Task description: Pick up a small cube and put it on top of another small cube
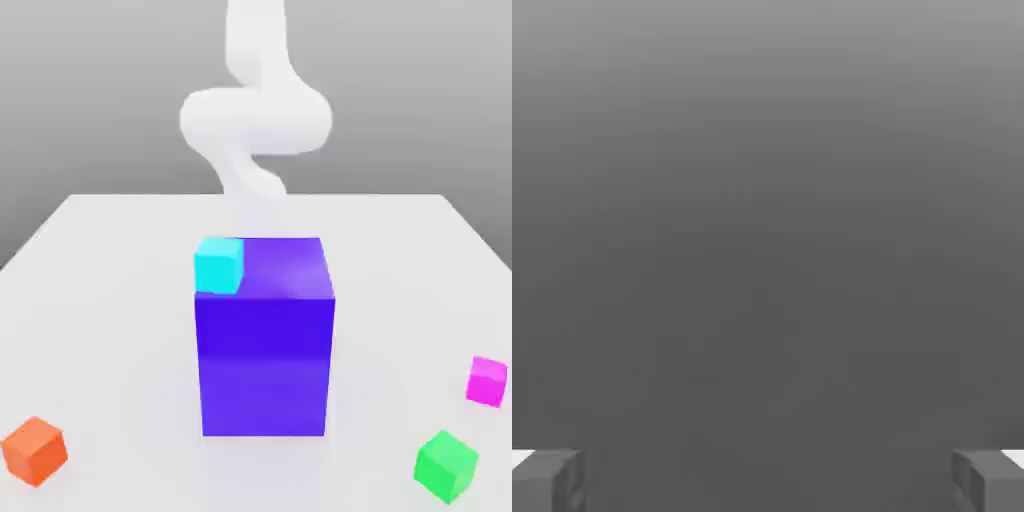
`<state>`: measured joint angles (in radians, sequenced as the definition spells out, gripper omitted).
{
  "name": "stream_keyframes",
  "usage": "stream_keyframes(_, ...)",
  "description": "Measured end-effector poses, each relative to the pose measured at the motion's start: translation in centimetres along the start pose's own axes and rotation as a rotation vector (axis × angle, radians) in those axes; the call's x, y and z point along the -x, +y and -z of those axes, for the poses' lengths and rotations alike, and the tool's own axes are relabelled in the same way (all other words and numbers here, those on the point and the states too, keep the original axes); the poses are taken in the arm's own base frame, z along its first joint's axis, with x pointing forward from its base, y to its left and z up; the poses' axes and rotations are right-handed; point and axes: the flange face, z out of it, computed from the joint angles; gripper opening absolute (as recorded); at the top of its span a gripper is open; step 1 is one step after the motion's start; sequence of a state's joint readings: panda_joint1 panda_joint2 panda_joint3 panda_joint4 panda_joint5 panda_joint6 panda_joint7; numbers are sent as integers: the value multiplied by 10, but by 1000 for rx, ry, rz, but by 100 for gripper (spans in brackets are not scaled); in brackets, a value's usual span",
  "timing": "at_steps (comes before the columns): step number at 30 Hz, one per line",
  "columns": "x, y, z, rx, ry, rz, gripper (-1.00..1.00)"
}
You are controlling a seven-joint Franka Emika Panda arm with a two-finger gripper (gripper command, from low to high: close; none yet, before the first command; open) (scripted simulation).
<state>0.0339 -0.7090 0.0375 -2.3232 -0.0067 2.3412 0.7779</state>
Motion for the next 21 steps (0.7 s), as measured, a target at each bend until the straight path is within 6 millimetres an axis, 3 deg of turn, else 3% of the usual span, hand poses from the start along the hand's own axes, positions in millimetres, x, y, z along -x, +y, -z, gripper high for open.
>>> stream_keyframes(5, 66, -36, -101, 62, -138, 193, 0)
stream_keyframes(11, 173, -56, -197, 113, -305, 431, 0)
stream_keyframes(16, 279, -50, -257, 139, -450, 634, 0)
stream_keyframes(21, 400, -25, -289, 142, -608, 856, 0)
